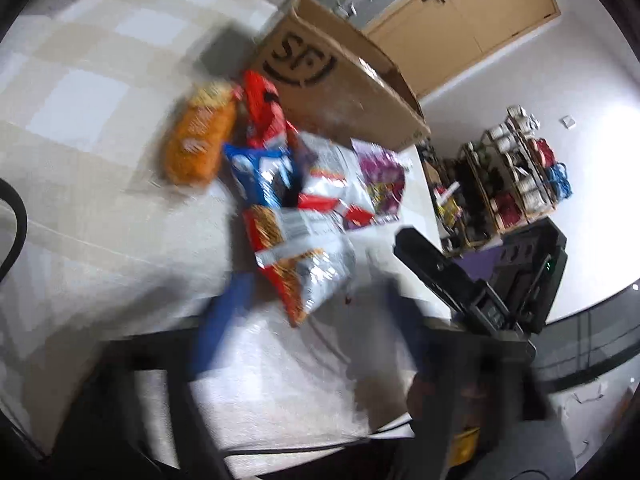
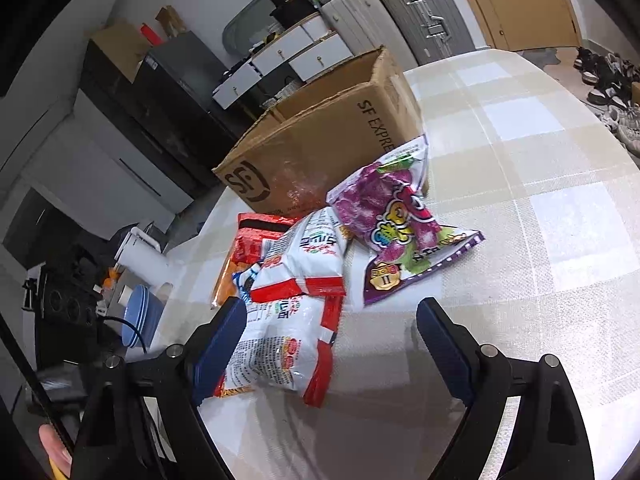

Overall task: Organize snacks
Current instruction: 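Grasp the white noodle snack bag with the right tool while the left tool grasps the red stick-snack bag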

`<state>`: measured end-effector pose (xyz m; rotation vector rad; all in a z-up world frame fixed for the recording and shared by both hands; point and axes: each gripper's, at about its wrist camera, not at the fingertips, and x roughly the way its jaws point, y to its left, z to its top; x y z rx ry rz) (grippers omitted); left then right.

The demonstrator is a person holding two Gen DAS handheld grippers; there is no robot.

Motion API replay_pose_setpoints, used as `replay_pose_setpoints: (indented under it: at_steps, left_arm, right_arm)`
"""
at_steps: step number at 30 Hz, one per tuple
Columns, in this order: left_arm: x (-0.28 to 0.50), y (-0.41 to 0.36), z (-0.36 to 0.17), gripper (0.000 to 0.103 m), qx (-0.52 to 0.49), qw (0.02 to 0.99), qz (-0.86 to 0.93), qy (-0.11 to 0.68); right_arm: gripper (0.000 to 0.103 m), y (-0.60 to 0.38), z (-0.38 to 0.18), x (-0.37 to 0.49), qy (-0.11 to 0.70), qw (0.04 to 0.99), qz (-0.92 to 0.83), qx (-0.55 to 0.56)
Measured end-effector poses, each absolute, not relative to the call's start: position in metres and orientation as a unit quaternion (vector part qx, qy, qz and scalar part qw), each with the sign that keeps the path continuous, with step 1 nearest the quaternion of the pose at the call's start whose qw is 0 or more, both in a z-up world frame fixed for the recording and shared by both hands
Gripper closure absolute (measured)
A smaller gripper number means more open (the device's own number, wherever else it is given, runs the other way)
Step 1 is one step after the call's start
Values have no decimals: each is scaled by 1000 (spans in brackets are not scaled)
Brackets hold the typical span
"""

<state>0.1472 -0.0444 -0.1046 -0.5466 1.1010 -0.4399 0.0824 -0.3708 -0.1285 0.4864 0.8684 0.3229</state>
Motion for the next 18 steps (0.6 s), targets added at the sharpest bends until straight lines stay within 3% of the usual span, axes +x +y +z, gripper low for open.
replay_pose_setpoints:
  at_steps: [5,14,16,18]
  left_arm:
    - [152,-33,-116,7,-292,772,-200,528]
    - [177,-68,-154,6,-331,721,-210,571]
    - [182,-73,-155,6,-334,723,-213,567]
    - [186,-78,-157,14,-329,724,-211,568]
  right_arm:
    - [14,-362,-127,82,414,870,163,212]
    - [14,-362,-124,79,410,872,167,208]
    - [14,-364,-126,81,411,873,160,208]
    - [14,-367,-125,82,409,875,153,208]
